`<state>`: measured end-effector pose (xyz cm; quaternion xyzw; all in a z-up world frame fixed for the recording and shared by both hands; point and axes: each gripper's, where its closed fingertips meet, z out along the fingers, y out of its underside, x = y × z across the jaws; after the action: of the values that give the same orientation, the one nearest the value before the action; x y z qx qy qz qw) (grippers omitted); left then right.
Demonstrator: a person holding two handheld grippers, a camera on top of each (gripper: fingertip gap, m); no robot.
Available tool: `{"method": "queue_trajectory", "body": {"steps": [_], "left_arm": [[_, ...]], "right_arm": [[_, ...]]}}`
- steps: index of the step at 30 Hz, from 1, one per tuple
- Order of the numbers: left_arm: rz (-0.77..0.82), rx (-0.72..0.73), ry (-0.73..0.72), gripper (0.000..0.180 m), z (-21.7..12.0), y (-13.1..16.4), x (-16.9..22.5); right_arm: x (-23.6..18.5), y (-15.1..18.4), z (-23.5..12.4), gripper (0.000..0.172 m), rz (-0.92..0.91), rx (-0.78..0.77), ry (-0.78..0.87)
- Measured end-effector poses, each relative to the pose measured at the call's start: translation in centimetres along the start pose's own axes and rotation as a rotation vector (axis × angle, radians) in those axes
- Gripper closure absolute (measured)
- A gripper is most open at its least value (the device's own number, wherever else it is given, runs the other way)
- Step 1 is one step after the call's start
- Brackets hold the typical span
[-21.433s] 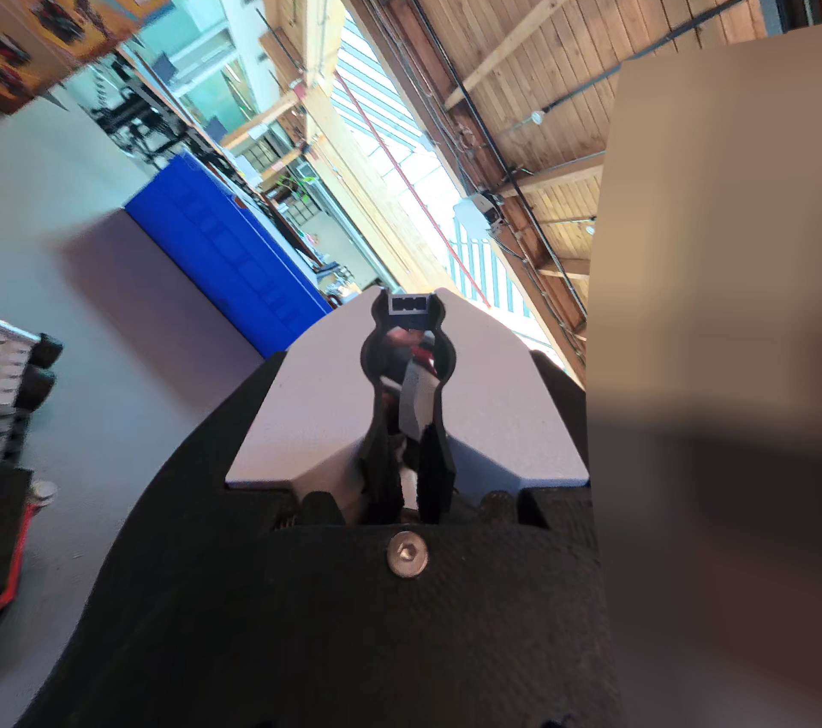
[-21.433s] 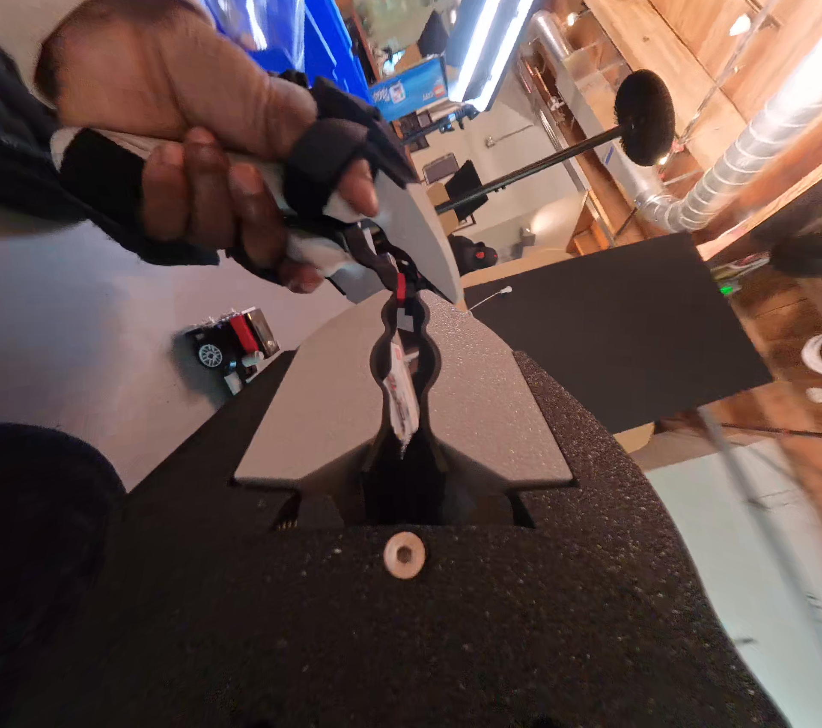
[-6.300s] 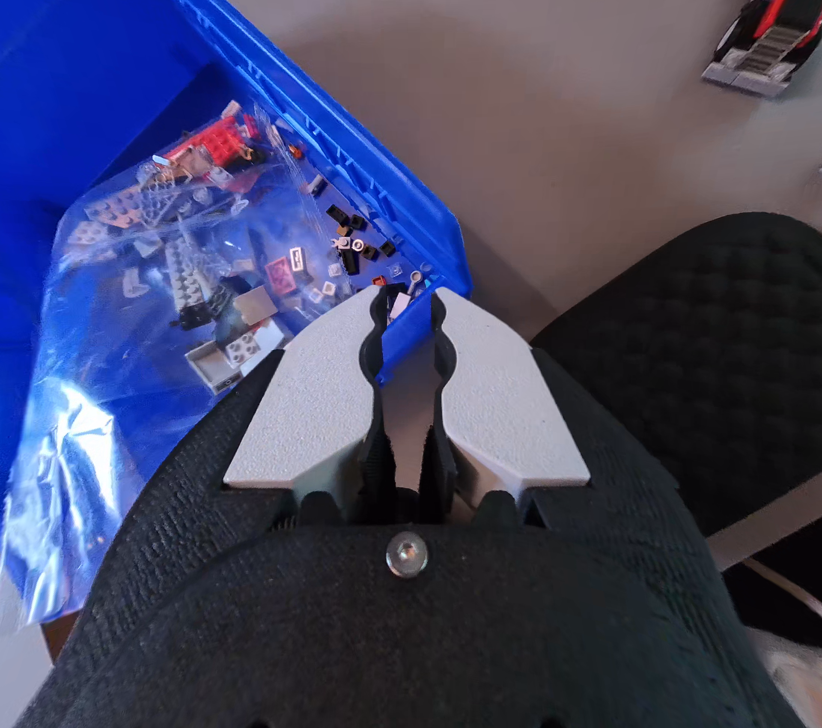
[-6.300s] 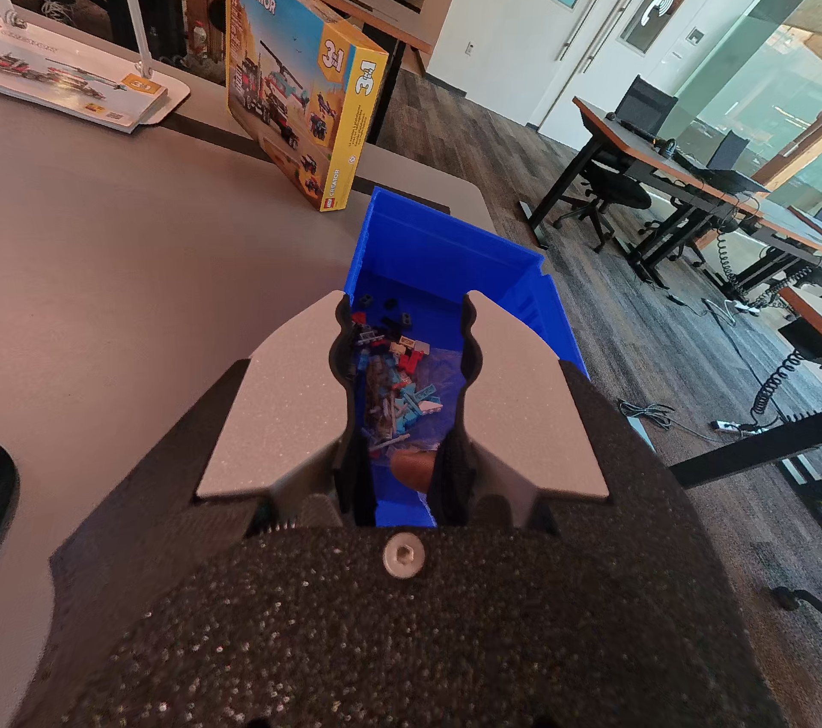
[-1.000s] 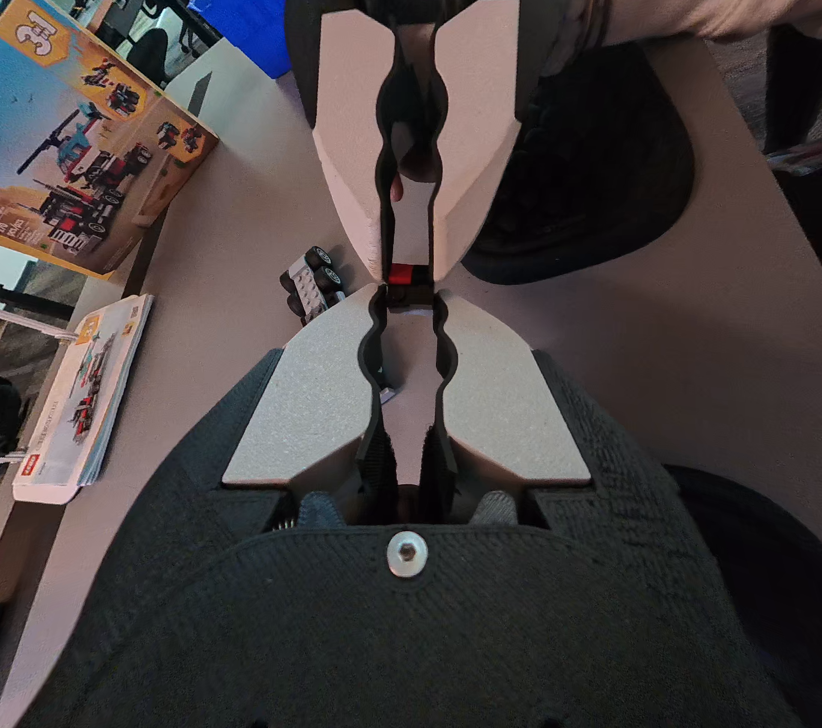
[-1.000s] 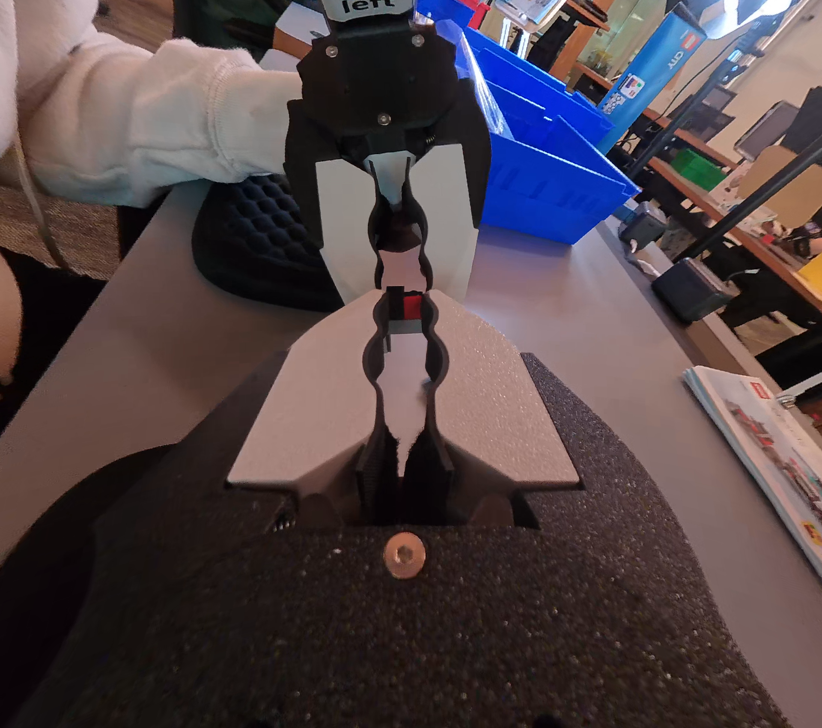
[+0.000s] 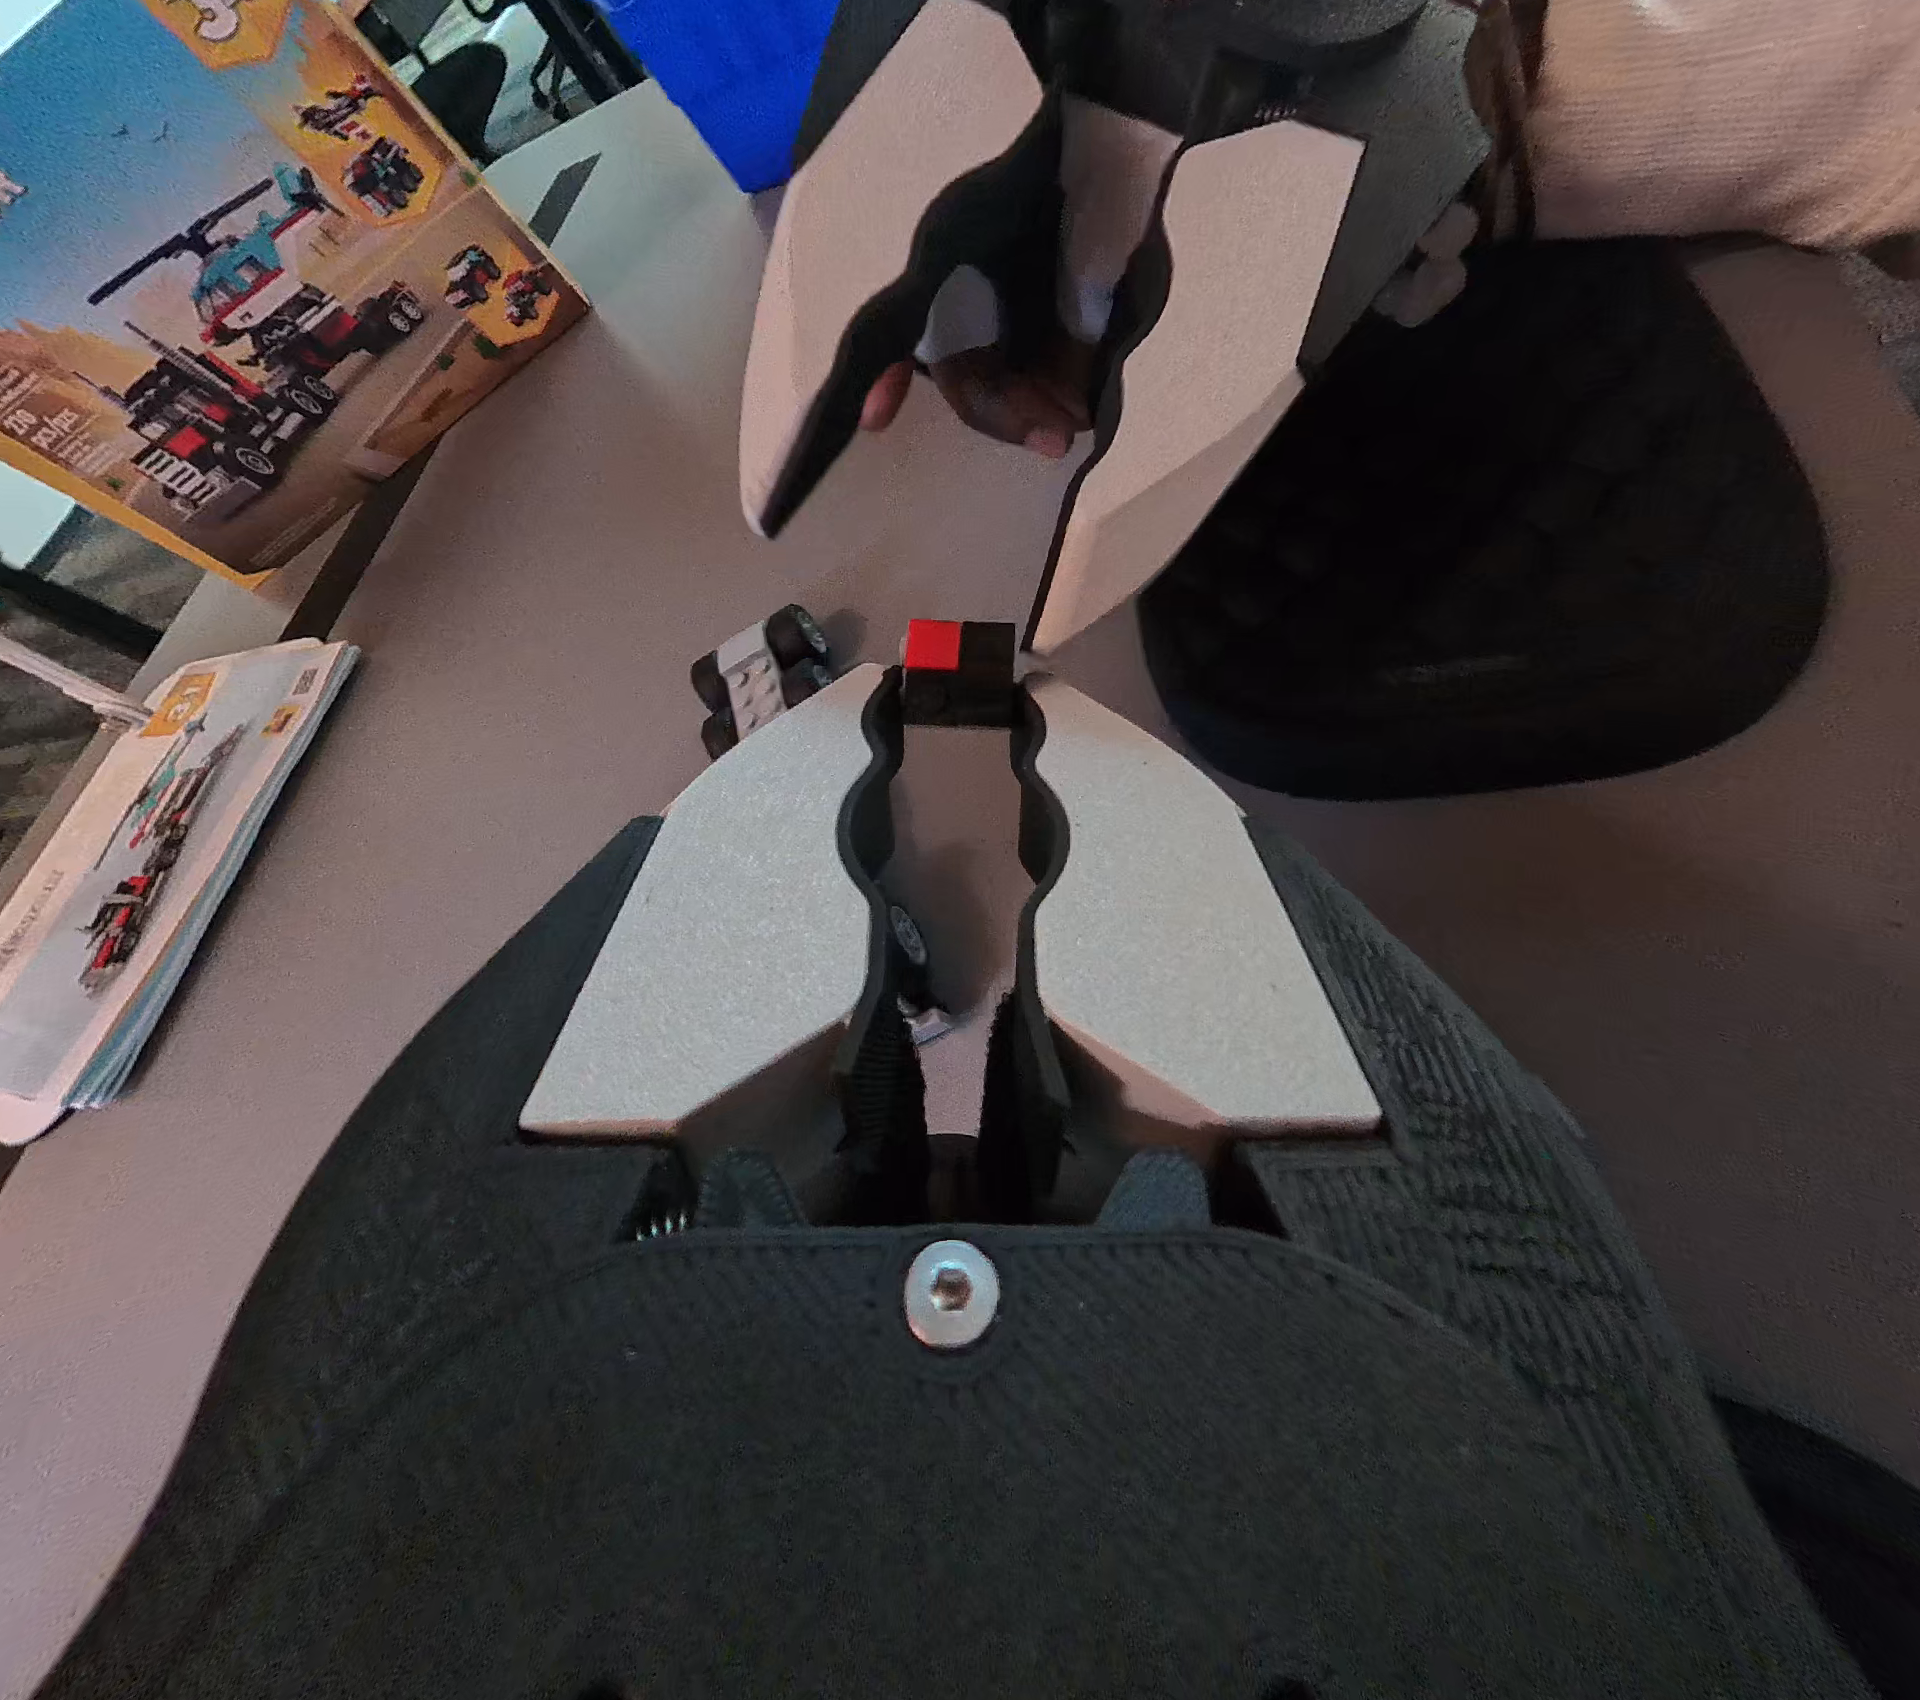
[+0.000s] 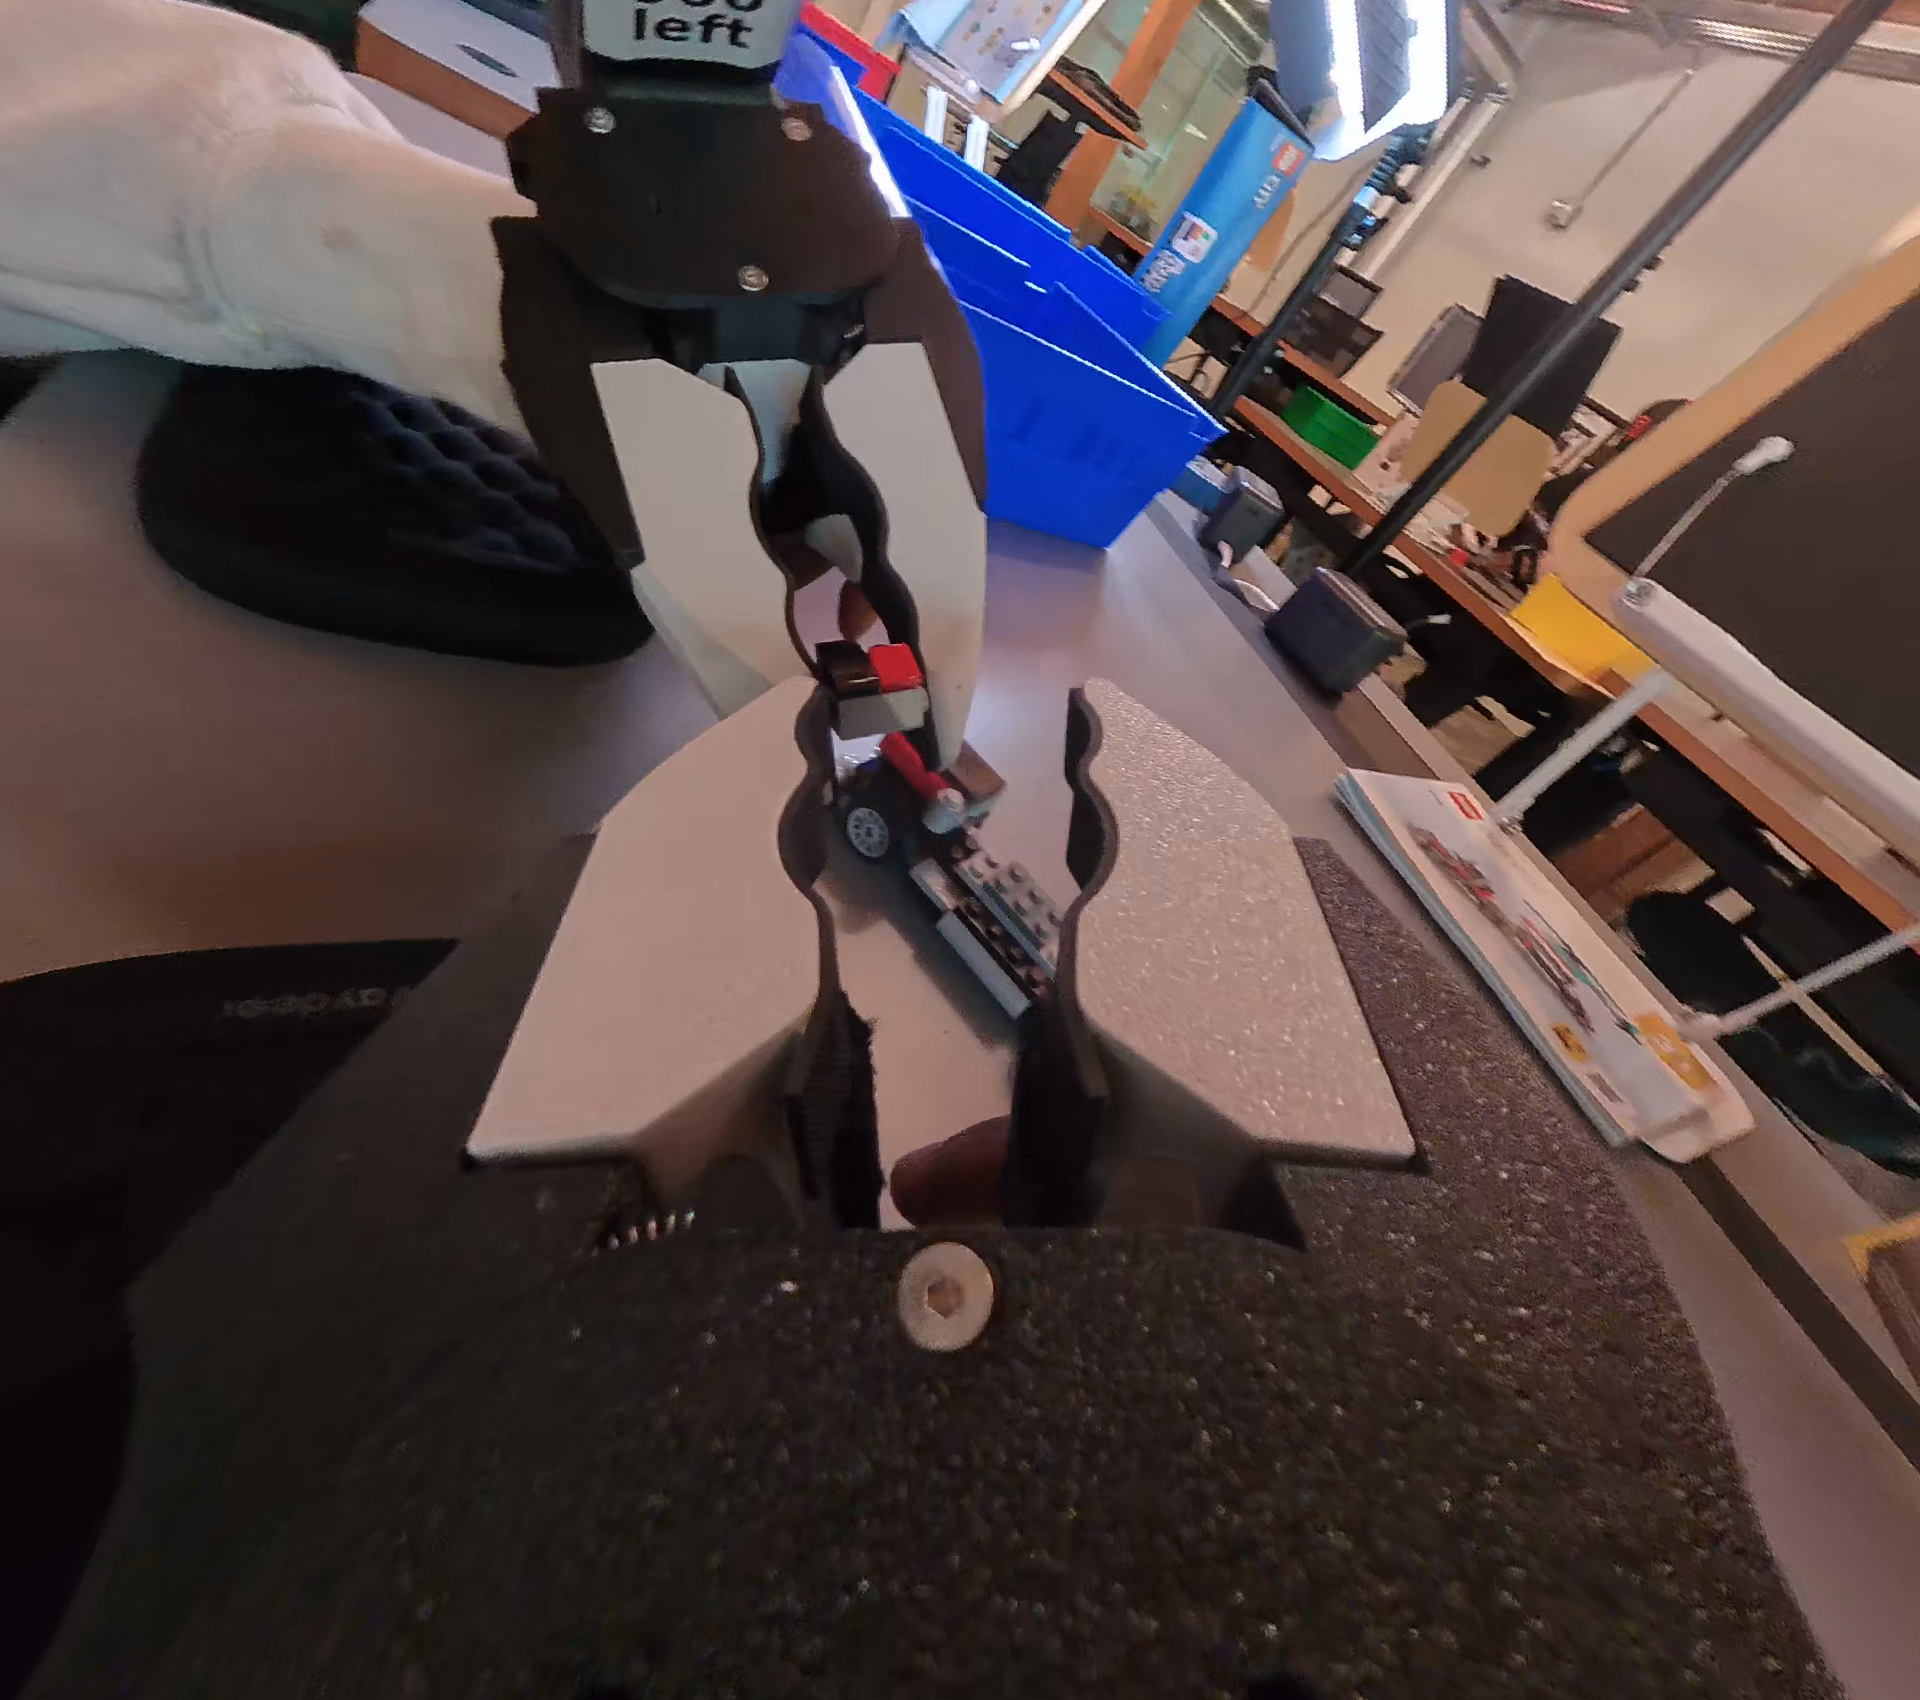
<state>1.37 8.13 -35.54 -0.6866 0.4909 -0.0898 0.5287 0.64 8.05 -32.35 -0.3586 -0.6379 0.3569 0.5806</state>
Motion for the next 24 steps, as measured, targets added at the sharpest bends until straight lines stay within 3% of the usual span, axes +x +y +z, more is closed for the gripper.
{"method": "queue_trajectory", "body": {"steps": [7,12,18,24], "left_arm": [[-0.1,0.035,-0.059,0.16,0.0,0.5,-1.8],[-0.124,0.069,-0.045,0.16,-0.4,0.5,-1.7],[-0.13,0.124,-0.019,0.161,-1.5,0.2,-0.7],[-0.121,0.112,-0.036,0.161,-1.9,0.8,-0.9]], "right_arm": [[2.8,-0.1,-1.6,0.121,0.109,0.06,0.096],[4.5,-1.2,-3.2,0.127,0.244,0.19,0.123],[5.3,-2.6,-4.2,0.134,0.393,0.34,0.056],[2.6,-4.8,-1.6,0.14,0.375,0.37,-0.107]]}}
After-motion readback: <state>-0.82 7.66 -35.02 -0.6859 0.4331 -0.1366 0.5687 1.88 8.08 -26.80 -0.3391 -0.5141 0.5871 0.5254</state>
